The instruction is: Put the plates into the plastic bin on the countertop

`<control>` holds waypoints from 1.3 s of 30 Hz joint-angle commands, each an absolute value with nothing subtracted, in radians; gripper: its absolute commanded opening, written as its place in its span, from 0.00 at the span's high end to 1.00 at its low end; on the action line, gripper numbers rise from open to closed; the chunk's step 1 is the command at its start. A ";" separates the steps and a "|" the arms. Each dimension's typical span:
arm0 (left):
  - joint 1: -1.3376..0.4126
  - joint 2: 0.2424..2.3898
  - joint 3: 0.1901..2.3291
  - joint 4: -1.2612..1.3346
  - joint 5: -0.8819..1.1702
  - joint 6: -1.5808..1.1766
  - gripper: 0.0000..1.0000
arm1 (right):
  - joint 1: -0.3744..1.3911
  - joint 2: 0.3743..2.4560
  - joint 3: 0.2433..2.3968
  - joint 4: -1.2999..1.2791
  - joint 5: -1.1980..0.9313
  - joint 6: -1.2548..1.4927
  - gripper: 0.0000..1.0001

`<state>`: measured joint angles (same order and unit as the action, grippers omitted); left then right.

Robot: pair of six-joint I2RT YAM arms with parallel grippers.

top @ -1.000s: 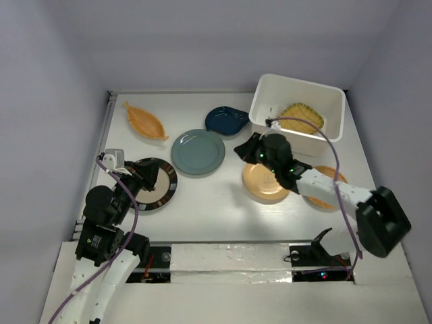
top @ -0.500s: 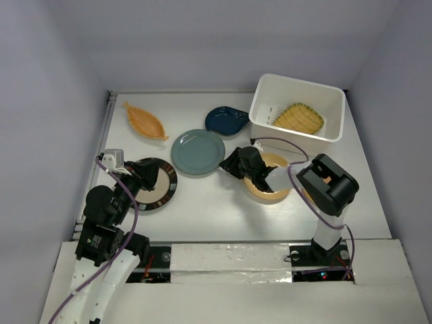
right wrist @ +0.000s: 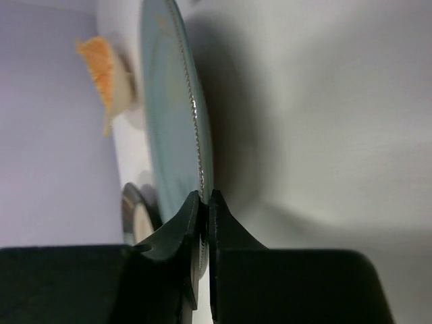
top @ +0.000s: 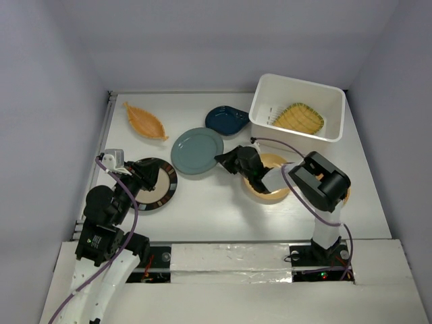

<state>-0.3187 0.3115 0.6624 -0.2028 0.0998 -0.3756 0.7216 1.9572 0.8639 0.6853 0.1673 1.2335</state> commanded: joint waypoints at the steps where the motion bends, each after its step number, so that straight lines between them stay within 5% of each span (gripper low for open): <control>1: -0.322 0.311 0.666 -0.176 0.100 -0.376 0.87 | 0.745 1.843 0.776 0.747 0.233 1.203 0.98; 8: -0.322 0.311 0.666 -0.178 0.095 -0.377 0.85 | 0.778 1.516 0.631 0.758 0.206 1.108 1.00; 13: -0.322 0.311 0.666 -0.178 0.095 -0.377 0.84 | 0.778 1.211 0.708 0.543 0.270 0.942 1.00; 18: -0.322 0.308 0.664 -0.176 0.097 -0.379 0.83 | 0.561 1.010 0.801 0.401 0.292 0.801 1.00; 29: -0.322 0.287 0.664 -0.176 0.094 -0.379 0.81 | 0.086 1.173 0.991 0.341 0.117 0.833 1.00; 39: -0.322 0.276 0.663 -0.173 0.095 -0.377 0.80 | -0.008 1.357 0.991 0.321 0.087 0.839 1.00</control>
<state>-0.3191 0.2897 0.6624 -0.2073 0.0967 -0.3756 -0.0074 1.3659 0.9283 0.1547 0.1242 0.8078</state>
